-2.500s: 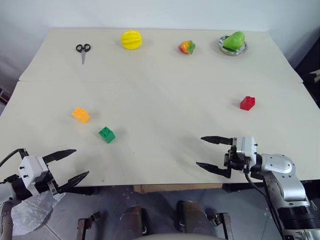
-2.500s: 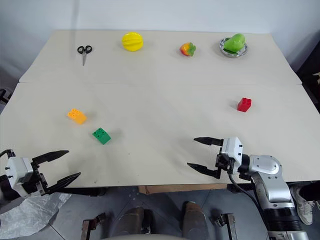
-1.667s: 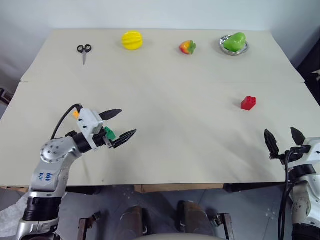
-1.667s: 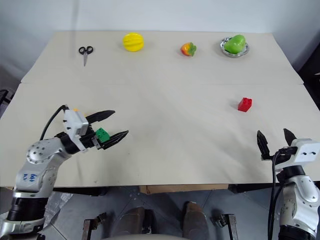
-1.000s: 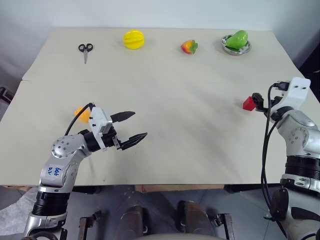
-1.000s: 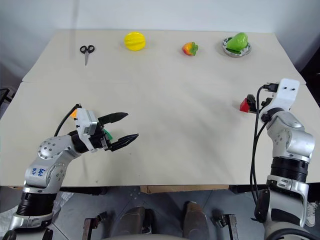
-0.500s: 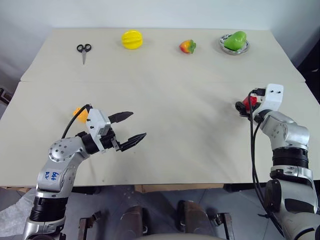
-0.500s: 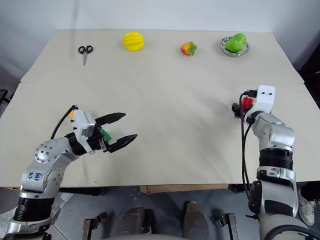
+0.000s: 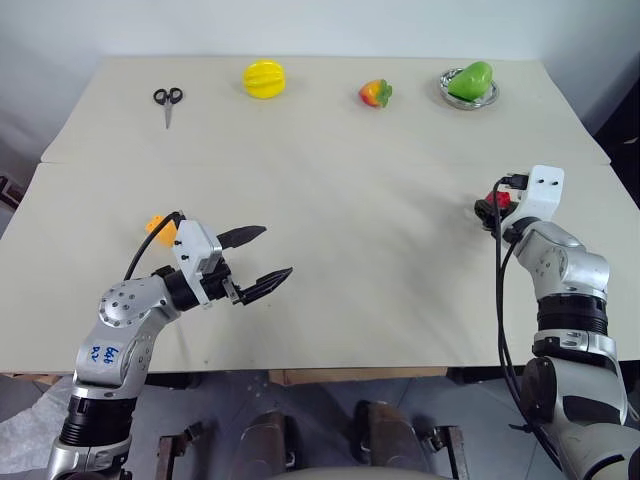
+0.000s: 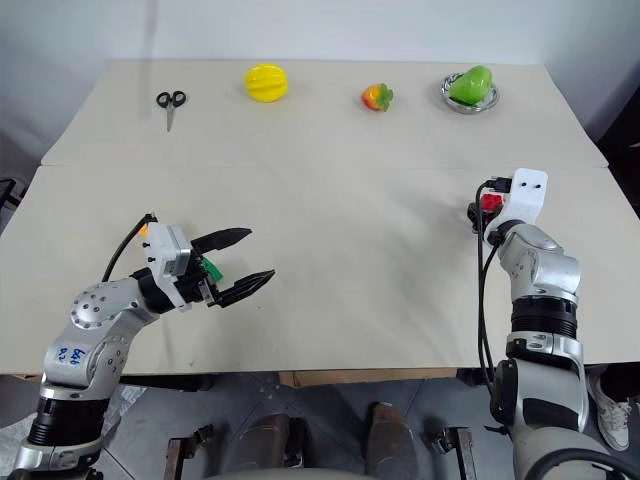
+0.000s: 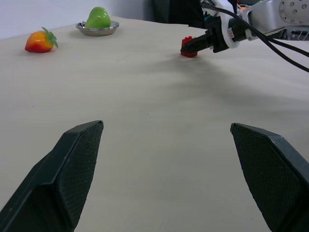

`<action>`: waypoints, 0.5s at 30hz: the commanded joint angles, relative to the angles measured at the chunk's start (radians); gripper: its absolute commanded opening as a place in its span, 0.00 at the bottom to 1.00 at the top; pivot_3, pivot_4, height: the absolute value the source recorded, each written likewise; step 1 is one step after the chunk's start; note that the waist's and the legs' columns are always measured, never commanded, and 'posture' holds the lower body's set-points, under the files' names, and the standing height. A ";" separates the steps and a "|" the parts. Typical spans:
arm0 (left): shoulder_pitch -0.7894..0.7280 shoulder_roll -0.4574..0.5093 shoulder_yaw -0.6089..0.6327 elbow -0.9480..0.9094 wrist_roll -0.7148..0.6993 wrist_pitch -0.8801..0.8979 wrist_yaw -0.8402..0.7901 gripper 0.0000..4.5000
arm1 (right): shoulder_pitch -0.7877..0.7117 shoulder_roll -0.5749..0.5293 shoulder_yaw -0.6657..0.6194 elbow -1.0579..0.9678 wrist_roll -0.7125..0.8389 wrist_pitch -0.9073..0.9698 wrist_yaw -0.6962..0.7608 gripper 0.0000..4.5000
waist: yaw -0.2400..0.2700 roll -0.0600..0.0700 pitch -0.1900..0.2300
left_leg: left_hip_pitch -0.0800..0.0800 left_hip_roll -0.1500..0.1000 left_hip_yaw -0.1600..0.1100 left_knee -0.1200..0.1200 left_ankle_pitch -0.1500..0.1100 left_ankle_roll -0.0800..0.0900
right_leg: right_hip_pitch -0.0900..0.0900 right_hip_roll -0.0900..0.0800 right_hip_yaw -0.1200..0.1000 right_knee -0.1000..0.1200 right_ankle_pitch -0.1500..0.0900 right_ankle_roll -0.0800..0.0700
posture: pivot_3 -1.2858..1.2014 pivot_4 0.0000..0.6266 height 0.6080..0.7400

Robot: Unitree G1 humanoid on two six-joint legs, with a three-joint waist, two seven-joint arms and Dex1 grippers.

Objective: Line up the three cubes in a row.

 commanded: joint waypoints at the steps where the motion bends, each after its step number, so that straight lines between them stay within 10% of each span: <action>1: 0.017 0.015 0.031 -0.046 -0.017 -0.021 -0.014 1.00 | -0.025 -0.007 -0.026 -0.025 0.030 0.031 0.029 0.35 | -0.001 0.000 0.000 | 0.000 0.000 0.000 0.000 0.000 0.000 | 0.000 0.000 0.000 0.000 0.000 0.000 | 0.52 0.24 1.00; 6: 0.086 0.069 0.105 -0.087 -0.081 -0.006 -0.078 1.00 | -0.112 -0.065 0.113 -0.015 0.035 0.007 0.368 0.35 | -0.009 0.002 0.001 | 0.000 0.001 0.001 -0.001 0.000 0.000 | -0.001 0.000 0.001 -0.001 0.000 0.000 | 0.52 0.24 1.00; 15: 0.109 0.155 0.153 -0.086 -0.128 0.022 -0.156 1.00 | -0.228 -0.046 0.402 0.180 -0.047 -0.624 1.247 0.35 | -0.007 0.004 0.003 | 0.001 0.000 0.001 -0.001 0.000 -0.001 | 0.000 0.001 0.000 -0.002 0.000 0.000 | 0.52 0.24 1.00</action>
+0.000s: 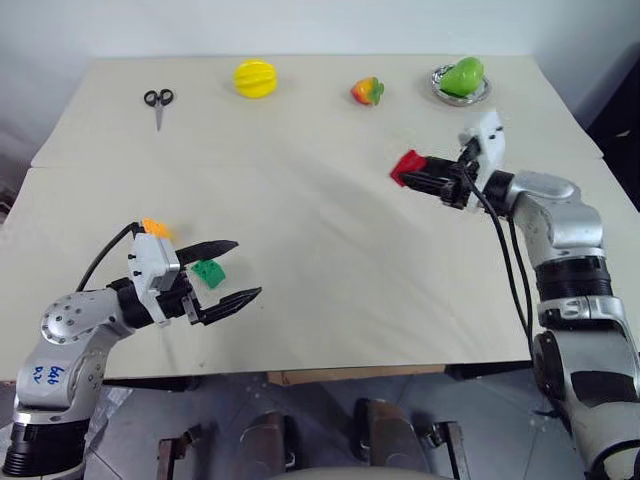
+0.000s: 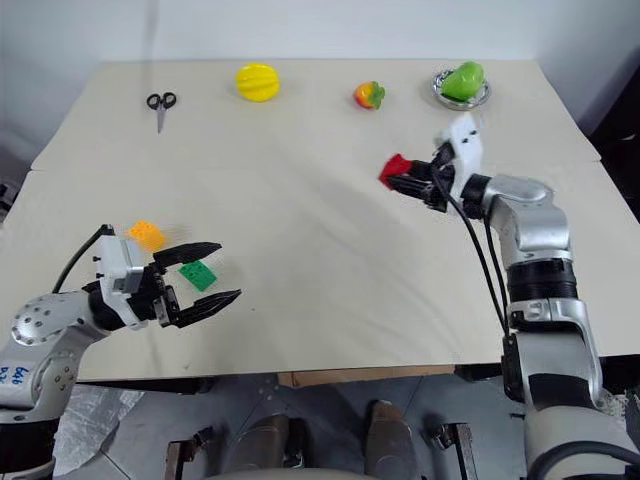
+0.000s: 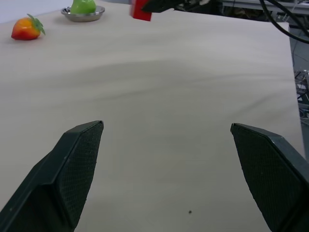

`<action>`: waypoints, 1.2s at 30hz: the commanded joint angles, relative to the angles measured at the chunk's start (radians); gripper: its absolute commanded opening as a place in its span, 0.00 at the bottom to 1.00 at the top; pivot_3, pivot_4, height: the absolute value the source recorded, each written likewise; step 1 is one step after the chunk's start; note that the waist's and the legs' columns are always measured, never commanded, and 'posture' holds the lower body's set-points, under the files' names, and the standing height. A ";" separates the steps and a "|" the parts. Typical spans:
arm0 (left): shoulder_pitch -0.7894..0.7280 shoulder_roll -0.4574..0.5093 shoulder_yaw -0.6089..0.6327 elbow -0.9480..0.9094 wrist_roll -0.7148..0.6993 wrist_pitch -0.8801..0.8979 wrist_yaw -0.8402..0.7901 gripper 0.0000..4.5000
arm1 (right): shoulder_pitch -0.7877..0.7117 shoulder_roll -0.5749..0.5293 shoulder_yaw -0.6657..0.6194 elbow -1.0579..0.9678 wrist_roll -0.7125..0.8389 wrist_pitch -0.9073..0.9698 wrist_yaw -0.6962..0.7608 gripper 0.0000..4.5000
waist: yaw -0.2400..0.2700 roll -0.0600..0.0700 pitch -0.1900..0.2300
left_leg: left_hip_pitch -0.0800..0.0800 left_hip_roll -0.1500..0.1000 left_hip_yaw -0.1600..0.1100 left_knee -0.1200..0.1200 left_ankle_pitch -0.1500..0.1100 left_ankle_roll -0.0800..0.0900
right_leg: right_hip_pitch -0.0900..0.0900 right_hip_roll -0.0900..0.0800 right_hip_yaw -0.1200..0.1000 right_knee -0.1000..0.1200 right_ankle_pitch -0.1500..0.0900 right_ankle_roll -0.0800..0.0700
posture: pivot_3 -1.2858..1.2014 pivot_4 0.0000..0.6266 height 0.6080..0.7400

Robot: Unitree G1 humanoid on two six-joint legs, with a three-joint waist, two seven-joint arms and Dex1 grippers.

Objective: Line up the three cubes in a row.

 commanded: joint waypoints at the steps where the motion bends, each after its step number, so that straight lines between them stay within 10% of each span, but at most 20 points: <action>1: -0.026 0.005 0.004 -0.027 -0.022 0.003 -0.005 1.00 | -0.025 -0.014 0.145 0.136 -0.134 -0.298 0.262 0.35 | 0.009 0.000 0.000 | 0.000 0.000 0.000 0.000 0.000 0.000 | 0.000 0.000 0.000 0.000 0.000 0.000 | 0.52 0.24 1.00; 25: 0.024 -0.001 0.028 -0.075 -0.062 0.001 0.009 1.00 | -0.134 -0.008 0.153 0.551 -0.300 -0.580 0.322 0.35 | 0.006 0.000 0.001 | 0.000 0.002 -0.004 0.002 0.000 0.000 | 0.003 -0.002 -0.003 0.001 0.000 -0.001 | 0.52 0.24 1.00; 36: 0.062 -0.017 0.167 -0.077 -0.126 0.052 0.081 1.00 | -0.111 -0.061 0.089 0.398 -0.121 -0.551 0.401 0.99 | 0.005 0.001 0.001 | 0.000 0.003 -0.005 0.002 0.000 0.000 | 0.003 -0.002 -0.003 0.001 0.000 -0.001 | 0.52 0.24 1.00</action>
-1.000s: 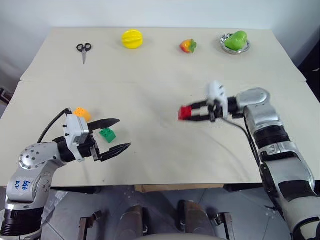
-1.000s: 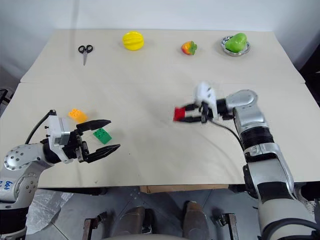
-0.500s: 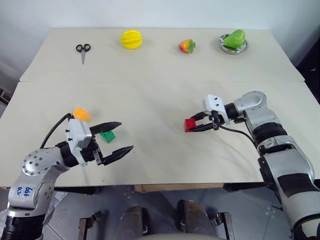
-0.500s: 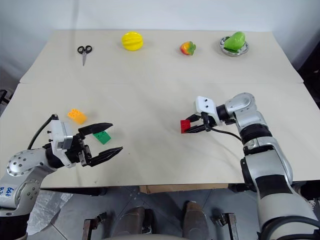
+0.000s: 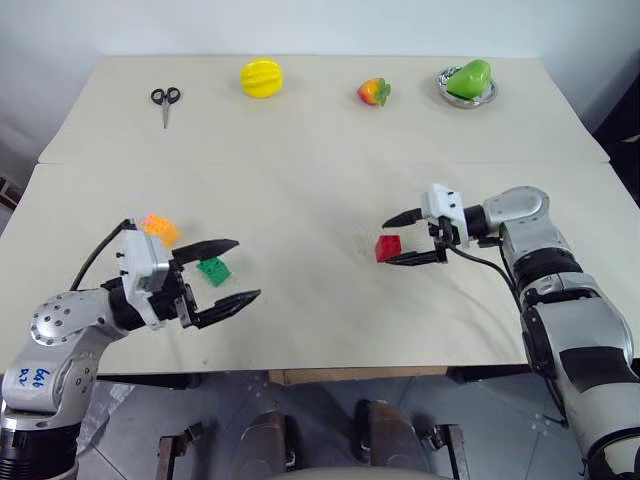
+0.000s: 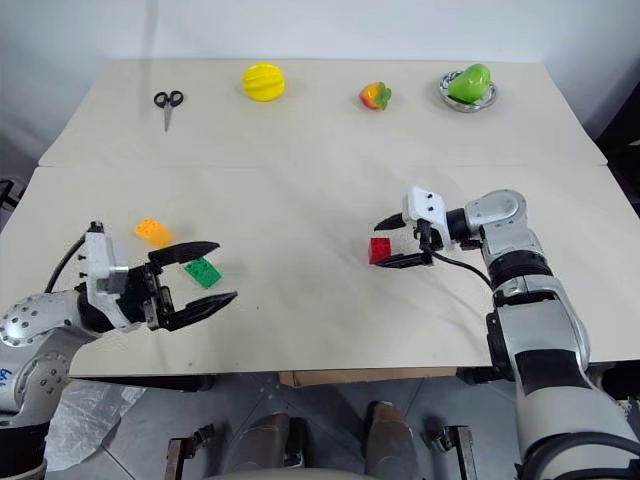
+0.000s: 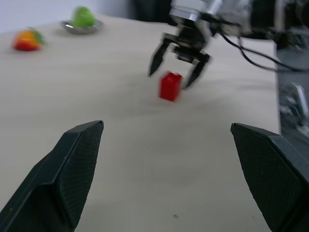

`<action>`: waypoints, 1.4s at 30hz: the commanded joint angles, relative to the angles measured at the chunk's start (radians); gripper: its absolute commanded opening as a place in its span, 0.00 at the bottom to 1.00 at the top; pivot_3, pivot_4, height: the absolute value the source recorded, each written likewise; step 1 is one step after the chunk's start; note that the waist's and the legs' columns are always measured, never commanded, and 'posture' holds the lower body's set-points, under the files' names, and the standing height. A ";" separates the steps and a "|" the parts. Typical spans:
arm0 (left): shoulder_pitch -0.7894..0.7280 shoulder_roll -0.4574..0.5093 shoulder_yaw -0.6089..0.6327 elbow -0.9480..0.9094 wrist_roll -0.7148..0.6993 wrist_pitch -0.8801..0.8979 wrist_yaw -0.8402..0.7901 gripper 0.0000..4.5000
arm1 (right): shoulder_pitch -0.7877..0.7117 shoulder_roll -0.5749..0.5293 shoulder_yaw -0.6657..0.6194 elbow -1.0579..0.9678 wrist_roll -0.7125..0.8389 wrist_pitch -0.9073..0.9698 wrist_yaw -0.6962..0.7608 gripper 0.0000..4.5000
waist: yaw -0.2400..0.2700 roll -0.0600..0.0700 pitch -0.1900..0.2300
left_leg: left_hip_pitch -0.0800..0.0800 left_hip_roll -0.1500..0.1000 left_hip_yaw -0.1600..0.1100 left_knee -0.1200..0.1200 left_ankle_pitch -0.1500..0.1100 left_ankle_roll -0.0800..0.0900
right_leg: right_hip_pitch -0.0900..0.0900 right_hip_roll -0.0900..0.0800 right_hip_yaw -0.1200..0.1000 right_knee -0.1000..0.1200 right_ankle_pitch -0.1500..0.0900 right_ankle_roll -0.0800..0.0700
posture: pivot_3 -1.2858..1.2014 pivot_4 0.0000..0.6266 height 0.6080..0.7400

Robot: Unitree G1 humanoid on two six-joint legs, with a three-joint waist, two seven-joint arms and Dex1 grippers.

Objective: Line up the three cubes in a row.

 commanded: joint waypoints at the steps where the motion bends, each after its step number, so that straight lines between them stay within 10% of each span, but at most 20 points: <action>1: 0.079 -0.005 0.129 -0.032 -0.023 -0.017 0.034 1.00 | 0.046 -0.076 0.000 -0.209 0.179 0.078 0.075 0.99 | 0.000 0.000 0.000 | 0.000 0.000 0.000 0.000 0.000 0.000 | 0.000 0.000 0.000 0.000 0.000 0.000 | 0.52 0.24 1.00; 7: 0.338 -0.078 0.405 0.074 -0.010 -0.084 0.063 1.00 | 0.369 -0.130 -0.050 -0.665 0.466 0.188 0.066 0.99 | 0.005 -0.001 0.000 | 0.000 0.002 -0.003 -0.002 -0.003 -0.001 | 0.001 0.000 -0.005 -0.004 -0.001 -0.001 | 0.52 0.24 1.00; 15: 0.511 -0.108 0.479 0.283 0.071 -0.241 -0.018 1.00 | 0.627 -0.085 -0.124 -0.990 0.546 0.320 -0.062 0.99 | 0.015 -0.003 0.000 | 0.001 0.002 0.001 -0.001 -0.003 -0.001 | 0.001 -0.001 -0.005 -0.006 0.000 0.000 | 0.52 0.24 1.00; 33: 0.071 -0.134 -0.006 0.243 0.276 -0.180 0.200 1.00 | 0.779 -0.218 -0.268 -1.017 0.516 0.412 -0.070 0.99 | 0.027 -0.003 -0.001 | 0.001 -0.001 0.003 -0.001 -0.004 0.000 | 0.001 0.000 -0.005 -0.005 0.002 -0.002 | 0.52 0.24 1.00; 42: -0.010 -0.126 -0.080 0.331 0.323 -0.172 0.197 0.46 | 0.851 -0.216 -0.301 -1.097 0.521 0.435 -0.121 1.00 | 0.036 -0.004 -0.001 | 0.001 -0.001 0.002 0.000 -0.003 0.000 | 0.001 0.000 -0.004 -0.005 0.002 -0.001 | 0.52 0.24 1.00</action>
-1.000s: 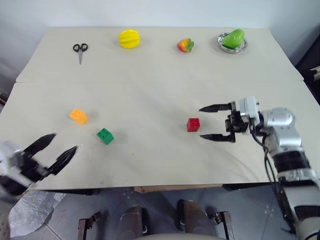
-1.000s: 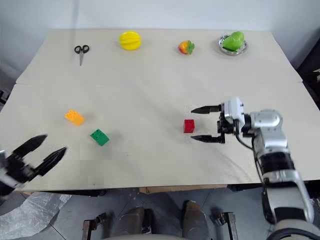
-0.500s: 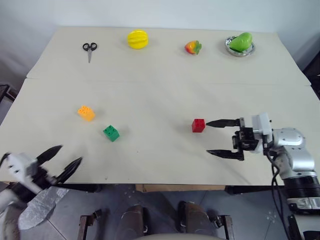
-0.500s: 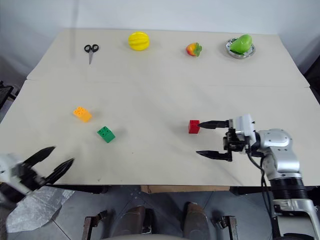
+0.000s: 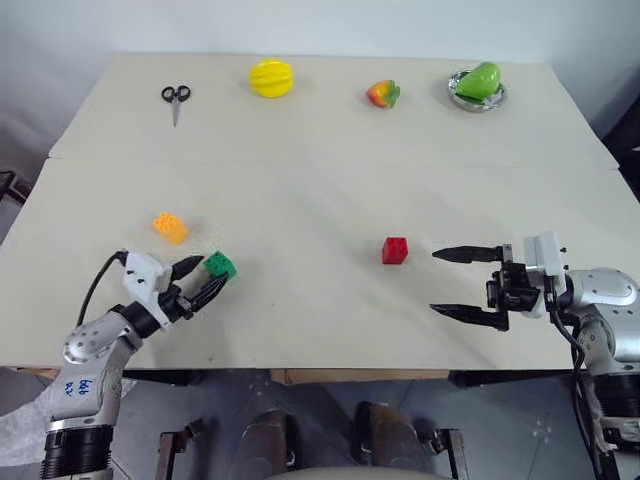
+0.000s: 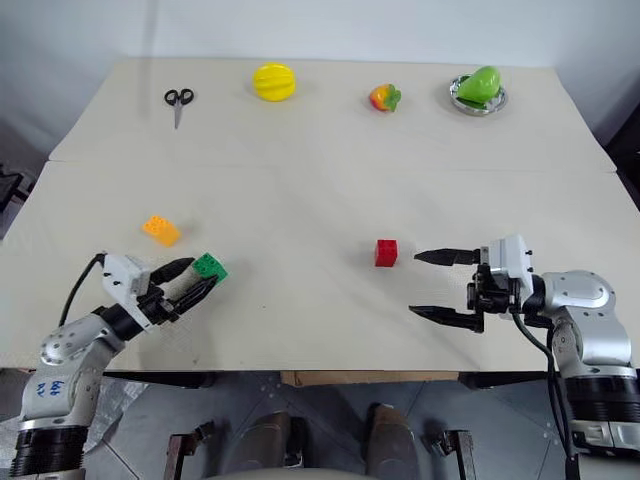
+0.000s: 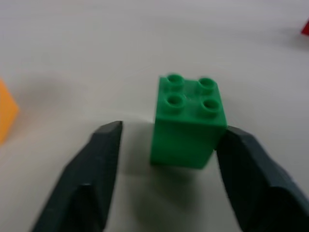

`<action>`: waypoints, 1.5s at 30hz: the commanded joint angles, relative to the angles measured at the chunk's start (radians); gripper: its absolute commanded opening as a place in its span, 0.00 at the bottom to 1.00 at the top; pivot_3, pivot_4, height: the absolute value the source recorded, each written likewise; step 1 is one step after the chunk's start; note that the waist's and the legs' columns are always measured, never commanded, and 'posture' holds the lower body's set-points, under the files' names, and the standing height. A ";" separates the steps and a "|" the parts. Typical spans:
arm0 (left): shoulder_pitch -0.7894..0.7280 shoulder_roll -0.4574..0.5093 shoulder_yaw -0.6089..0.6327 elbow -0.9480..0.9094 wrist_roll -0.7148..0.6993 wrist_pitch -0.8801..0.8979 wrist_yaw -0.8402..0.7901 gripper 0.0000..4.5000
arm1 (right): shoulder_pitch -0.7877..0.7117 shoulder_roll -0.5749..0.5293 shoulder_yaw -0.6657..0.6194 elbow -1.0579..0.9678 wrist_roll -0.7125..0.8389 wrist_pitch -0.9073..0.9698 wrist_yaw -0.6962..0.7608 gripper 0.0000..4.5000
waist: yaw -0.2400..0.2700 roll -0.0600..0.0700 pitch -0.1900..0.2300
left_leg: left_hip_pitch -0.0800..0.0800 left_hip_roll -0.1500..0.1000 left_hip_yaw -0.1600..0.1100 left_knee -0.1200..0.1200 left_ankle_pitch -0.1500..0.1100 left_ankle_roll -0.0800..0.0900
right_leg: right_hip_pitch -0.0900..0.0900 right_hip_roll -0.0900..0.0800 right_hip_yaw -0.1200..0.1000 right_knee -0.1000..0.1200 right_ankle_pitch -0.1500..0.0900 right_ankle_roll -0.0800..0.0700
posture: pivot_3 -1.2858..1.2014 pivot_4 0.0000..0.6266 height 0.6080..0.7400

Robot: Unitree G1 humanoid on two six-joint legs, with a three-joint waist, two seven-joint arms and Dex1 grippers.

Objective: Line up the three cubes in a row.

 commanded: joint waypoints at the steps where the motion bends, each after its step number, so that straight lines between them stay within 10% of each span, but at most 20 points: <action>1: -0.035 0.029 -0.003 0.010 0.011 -0.004 -0.013 0.39 | 0.035 -0.007 -0.056 -0.047 0.020 0.003 -0.024 1.00 | 0.002 0.000 0.000 | 0.000 0.000 0.000 0.000 0.000 0.000 | 0.000 0.000 0.000 0.000 0.000 0.000 | 0.52 0.24 1.00; 8: -0.259 0.114 -0.136 0.022 -0.093 -0.022 -0.393 0.32 | 0.138 -0.039 -0.135 -0.119 0.049 0.061 -0.052 1.00 | 0.016 0.000 0.000 | 0.000 -0.002 0.000 0.001 0.000 0.000 | 0.001 0.000 0.000 0.000 0.000 0.001 | 0.52 0.24 1.00; 14: -0.667 -0.009 -0.362 0.463 0.086 -0.217 -0.578 0.32 | 0.194 -0.022 -0.188 -0.142 0.073 0.080 -0.078 1.00 | 0.025 0.000 0.000 | 0.000 -0.004 0.002 0.002 0.001 0.001 | 0.002 0.002 0.000 0.000 0.001 0.001 | 0.52 0.24 1.00; 22: -1.024 -0.226 -0.462 1.138 0.295 -0.531 -0.603 0.32 | 0.277 0.007 -0.248 -0.236 0.090 0.088 -0.155 1.00 | 0.009 -0.004 0.002 | -0.004 -0.004 0.011 -0.001 0.003 0.002 | -0.001 0.004 -0.001 -0.008 0.003 0.006 | 0.52 0.24 1.00; 31: -1.124 -0.296 -0.445 1.316 0.405 -0.573 -0.521 0.32 | 0.369 0.052 -0.266 -0.338 0.103 0.088 -0.230 1.00 | 0.021 -0.006 0.003 | -0.006 -0.004 0.010 0.000 0.002 0.003 | -0.002 0.003 -0.003 -0.008 0.004 0.007 | 0.52 0.24 1.00; 39: -1.130 -0.258 -0.339 1.299 0.352 -0.586 -0.573 0.87 | 0.328 0.078 -0.208 -0.323 0.099 0.087 -0.240 1.00 | 0.021 -0.006 0.003 | -0.006 -0.004 0.009 0.002 0.002 0.003 | -0.002 0.003 -0.003 -0.007 0.004 0.007 | 0.52 0.24 1.00; 45: -1.054 -0.126 -0.236 1.146 0.238 -0.606 -0.775 0.87 | 0.194 0.111 -0.108 -0.305 0.113 0.127 -0.230 1.00 | 0.002 -0.006 0.003 | -0.006 -0.003 0.009 0.002 0.002 0.003 | -0.002 0.003 -0.003 -0.005 0.004 0.007 | 0.52 0.24 1.00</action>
